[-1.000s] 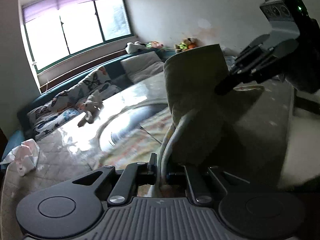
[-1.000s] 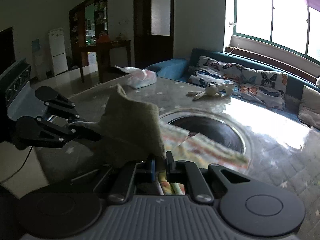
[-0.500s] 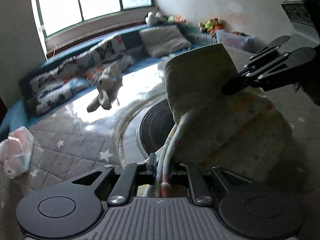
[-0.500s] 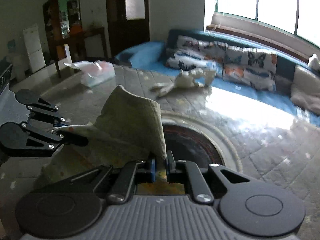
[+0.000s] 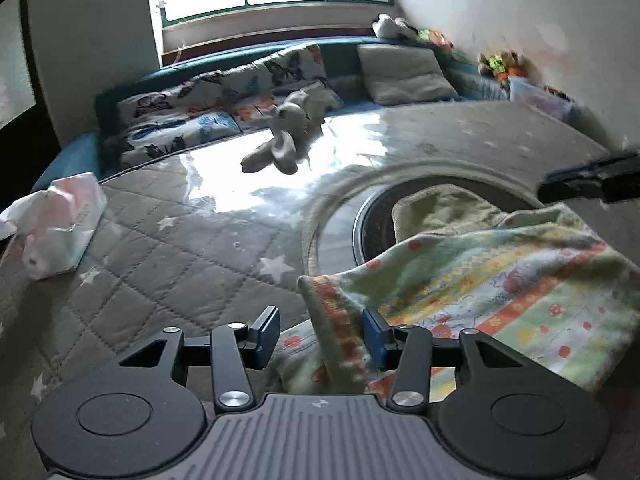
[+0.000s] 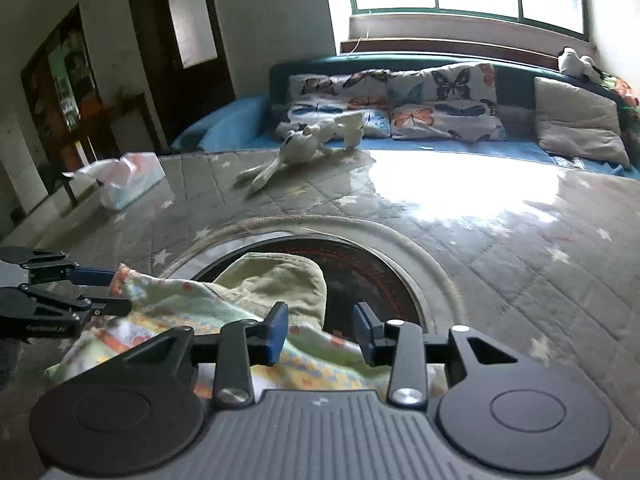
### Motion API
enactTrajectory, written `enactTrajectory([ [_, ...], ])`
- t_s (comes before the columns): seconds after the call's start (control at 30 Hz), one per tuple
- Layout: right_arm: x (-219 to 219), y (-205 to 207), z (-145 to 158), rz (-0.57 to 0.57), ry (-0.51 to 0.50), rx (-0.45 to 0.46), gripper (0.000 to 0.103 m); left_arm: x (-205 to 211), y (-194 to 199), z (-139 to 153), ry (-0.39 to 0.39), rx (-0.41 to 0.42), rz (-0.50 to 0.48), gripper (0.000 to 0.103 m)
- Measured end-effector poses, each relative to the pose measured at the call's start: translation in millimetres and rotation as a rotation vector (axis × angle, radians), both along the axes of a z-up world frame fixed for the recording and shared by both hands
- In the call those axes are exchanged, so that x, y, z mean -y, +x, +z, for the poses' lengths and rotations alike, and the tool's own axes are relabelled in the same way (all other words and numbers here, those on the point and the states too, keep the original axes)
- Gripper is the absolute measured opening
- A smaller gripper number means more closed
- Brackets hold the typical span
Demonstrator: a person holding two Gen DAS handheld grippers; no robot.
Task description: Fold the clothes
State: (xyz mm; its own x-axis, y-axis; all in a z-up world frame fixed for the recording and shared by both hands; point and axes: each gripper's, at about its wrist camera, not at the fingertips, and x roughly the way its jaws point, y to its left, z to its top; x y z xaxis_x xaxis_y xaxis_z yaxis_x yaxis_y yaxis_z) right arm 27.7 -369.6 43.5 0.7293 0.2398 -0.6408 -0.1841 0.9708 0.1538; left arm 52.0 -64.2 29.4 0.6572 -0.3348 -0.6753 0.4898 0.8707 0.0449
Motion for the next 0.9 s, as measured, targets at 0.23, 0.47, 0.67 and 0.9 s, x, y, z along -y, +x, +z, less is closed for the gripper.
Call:
enactTrajectory([
  [0.23,23,-35,-11,-0.105,-0.018,-0.011,0.043,6,-8,-3,-0.008,0.021,0.012,0.023],
  [0.47,40,-32,-23,-0.157,0.048,-0.023,0.033,12,-16,-5,-0.011,0.022,0.028,0.005],
  [0.67,36,-17,-35,-0.172,0.017,-0.041,0.007,4,-27,4,-0.041,0.018,0.056,0.005],
  [0.9,31,-10,-32,-0.162,-0.011,-0.009,0.011,-3,-26,8,-0.045,0.016,0.106,0.012],
])
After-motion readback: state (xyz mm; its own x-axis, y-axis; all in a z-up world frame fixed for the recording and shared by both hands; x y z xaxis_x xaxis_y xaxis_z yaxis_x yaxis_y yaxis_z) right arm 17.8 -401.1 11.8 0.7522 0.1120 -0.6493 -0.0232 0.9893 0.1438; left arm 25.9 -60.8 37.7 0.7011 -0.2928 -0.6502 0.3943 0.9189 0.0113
